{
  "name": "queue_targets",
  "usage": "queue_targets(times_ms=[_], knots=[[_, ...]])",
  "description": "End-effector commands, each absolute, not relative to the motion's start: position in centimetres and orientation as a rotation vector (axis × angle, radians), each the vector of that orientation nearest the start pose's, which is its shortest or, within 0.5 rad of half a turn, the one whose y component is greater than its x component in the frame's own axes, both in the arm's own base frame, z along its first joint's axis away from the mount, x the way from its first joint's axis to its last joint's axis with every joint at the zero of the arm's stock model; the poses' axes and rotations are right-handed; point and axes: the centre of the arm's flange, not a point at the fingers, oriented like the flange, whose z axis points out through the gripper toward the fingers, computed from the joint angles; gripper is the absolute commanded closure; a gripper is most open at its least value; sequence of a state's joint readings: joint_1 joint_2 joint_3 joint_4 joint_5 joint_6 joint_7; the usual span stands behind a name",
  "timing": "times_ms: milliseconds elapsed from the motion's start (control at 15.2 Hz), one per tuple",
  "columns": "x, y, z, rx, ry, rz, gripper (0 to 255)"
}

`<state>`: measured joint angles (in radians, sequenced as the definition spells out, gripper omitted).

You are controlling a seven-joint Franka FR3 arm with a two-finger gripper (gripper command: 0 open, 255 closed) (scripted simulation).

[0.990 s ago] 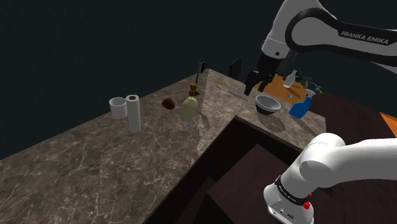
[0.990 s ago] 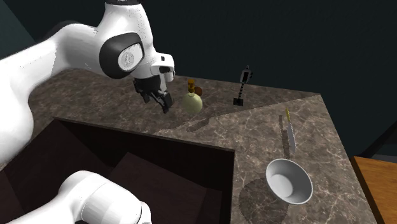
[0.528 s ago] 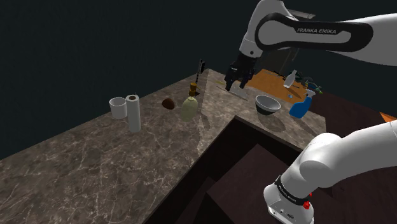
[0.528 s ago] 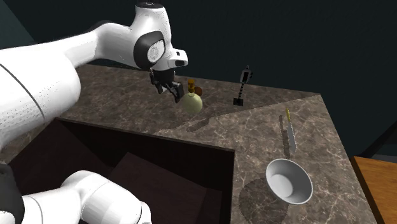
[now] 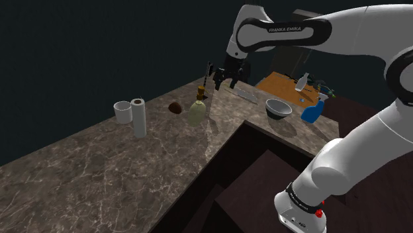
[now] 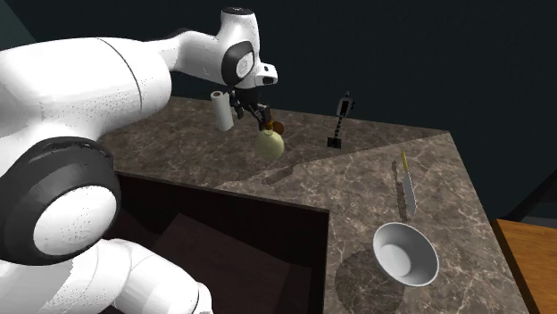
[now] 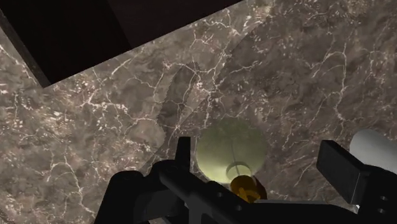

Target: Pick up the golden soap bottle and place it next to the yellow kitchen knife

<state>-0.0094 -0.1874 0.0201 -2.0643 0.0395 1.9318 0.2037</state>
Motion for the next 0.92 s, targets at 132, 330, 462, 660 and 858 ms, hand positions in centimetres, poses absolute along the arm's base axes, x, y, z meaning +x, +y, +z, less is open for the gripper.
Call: queue_targets(times_ms=[132, 330, 462, 660, 858], knots=[[55.6, 0.9, 50.3, -3.074, 0.335, -0.084, 0], [59.3, 0.9, 49.2, -3.067, 0.347, -0.088, 0], [61.8, 1.0, 48.5, -3.062, 0.355, -0.090, 0], [65.0, 1.0, 47.5, -3.055, 0.365, -0.093, 0], [65.1, 1.0, 45.9, -3.055, 0.365, -0.093, 0]])
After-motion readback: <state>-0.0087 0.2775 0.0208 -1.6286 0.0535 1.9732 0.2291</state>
